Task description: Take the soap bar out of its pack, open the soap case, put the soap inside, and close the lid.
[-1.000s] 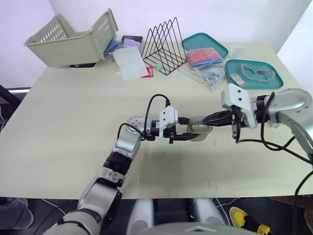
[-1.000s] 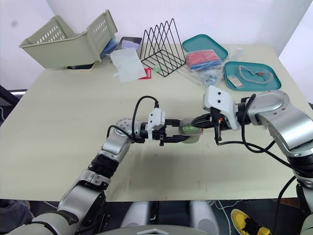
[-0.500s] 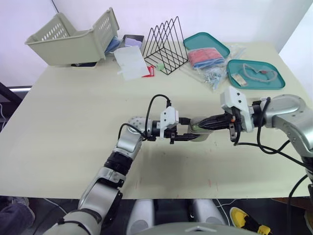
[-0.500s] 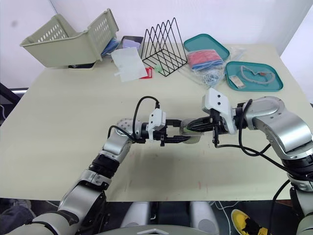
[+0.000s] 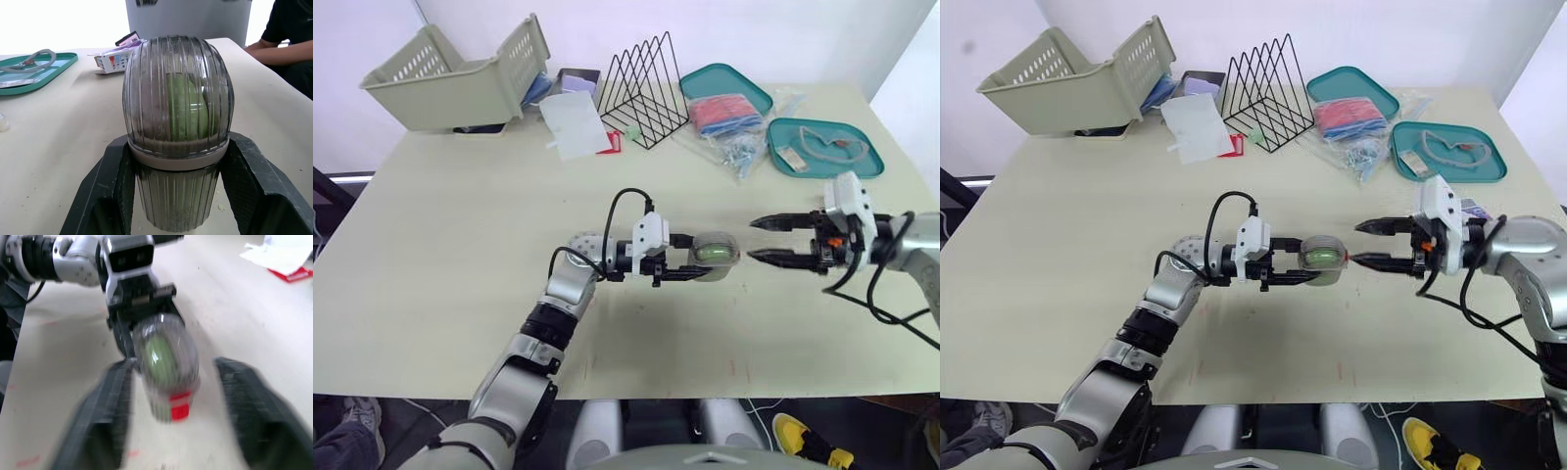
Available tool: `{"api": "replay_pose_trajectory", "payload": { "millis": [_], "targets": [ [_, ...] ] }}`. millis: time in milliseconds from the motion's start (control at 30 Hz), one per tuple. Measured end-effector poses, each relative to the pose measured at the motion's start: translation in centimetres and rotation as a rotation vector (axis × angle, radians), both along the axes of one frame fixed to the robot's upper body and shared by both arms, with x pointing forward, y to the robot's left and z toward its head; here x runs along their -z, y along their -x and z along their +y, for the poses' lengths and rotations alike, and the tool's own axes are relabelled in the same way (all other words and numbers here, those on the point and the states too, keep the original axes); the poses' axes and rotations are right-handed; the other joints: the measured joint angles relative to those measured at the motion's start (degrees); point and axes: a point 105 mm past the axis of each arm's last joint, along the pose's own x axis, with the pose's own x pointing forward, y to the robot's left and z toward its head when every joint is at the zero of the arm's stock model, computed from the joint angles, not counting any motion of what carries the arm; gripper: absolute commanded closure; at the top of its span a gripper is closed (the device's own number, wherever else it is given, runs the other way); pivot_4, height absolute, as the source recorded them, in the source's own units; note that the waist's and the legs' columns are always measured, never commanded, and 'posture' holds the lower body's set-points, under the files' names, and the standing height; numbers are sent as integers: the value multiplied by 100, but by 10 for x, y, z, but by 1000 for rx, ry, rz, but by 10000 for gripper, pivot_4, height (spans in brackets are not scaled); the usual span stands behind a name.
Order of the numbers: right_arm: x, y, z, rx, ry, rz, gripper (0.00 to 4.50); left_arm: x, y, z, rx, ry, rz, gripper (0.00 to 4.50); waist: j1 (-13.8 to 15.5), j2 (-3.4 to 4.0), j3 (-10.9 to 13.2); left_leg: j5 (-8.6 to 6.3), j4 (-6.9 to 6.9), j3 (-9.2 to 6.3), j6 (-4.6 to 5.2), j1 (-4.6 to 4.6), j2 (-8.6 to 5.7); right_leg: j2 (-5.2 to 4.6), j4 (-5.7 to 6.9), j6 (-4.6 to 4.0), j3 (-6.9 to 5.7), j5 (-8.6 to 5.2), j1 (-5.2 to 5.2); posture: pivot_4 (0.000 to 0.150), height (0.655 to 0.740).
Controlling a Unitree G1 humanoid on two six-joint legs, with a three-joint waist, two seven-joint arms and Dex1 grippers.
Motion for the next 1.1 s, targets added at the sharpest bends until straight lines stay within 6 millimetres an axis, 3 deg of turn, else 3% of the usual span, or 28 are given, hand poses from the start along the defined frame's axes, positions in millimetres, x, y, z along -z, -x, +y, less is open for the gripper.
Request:
{"api": "replay_pose_trajectory", "payload": {
  "millis": [67, 200, 367, 433, 500, 667, 767, 967, 1100],
  "targets": [
    [9, 4, -8, 8, 13, -15, 1091, 0, 1, 0, 0, 3, 14, 25404, 1, 0, 0, 0, 0, -1, 0, 0, 0, 1, 1, 12, -1, -8, 0, 1500, 7400],
    [30, 13, -18, 10, 19, -7, 1091, -2, 2, 7, -14, 16, 169, 25404, -19, 8, 5, 0, -2, 0, 0, 0, 1, 2, 2, 13, 0, -9, -2, 1500, 7400],
    [32, 14, -18, 11, 25, -22, 1091, -1, 8, 13, -28, 13, 472, 25404, -6, 12, 9, 0, -1, -7, 0, -1, 0, 3, 4, 18, -4, -12, -2, 1500, 7400],
    [32, 15, -17, 12, 26, -29, 1091, 2, 16, 15, -31, -19, 681, 25404, -1, 12, 10, 0, -1, -10, 0, -4, 0, 3, 3, 17, -6, -12, -2, 1500, 7400],
    [31, 15, -17, 11, 25, -32, 1091, 3, 18, 16, -34, -38, 758, 25404, 2, 12, 10, 0, -1, -13, 0, -4, -1, 3, 3, 17, -8, -12, -2, 1500, 7400],
    [35, 19, -16, 13, 12, -18, 1091, 7, 6, 8, -140, -81, 997, 25404, 34, 12, 10, 0, 3, -23, -1, -4, -5, 2, 0, 19, -17, -13, 7, 1500, 7400],
    [38, 20, -16, 14, 10, -8, 1091, 10, -1, 4, -181, -67, 1094, 25404, 45, 11, 9, 1, 7, -23, -1, -3, -7, 0, 1, 20, -17, -13, 8, 1500, 7400],
    [39, 20, -13, 3, -7, -25, 1091, 11, -8, 0, -212, -76, 1127, 25404, 29, 10, 8, 2, 8, -23, -4, 30, -6, 0, 3, 21, -16, -12, 34, 1500, 7400],
    [40, 18, -12, 1, -4, -30, 0, 21, -15, 2, -277, -117, 1078, 7419, 15, 8, 10, 1, 1, -22, -6, 87, -6, -1, -6, 6, -15, -22, 89, 1500, 7400]
  ]
}}
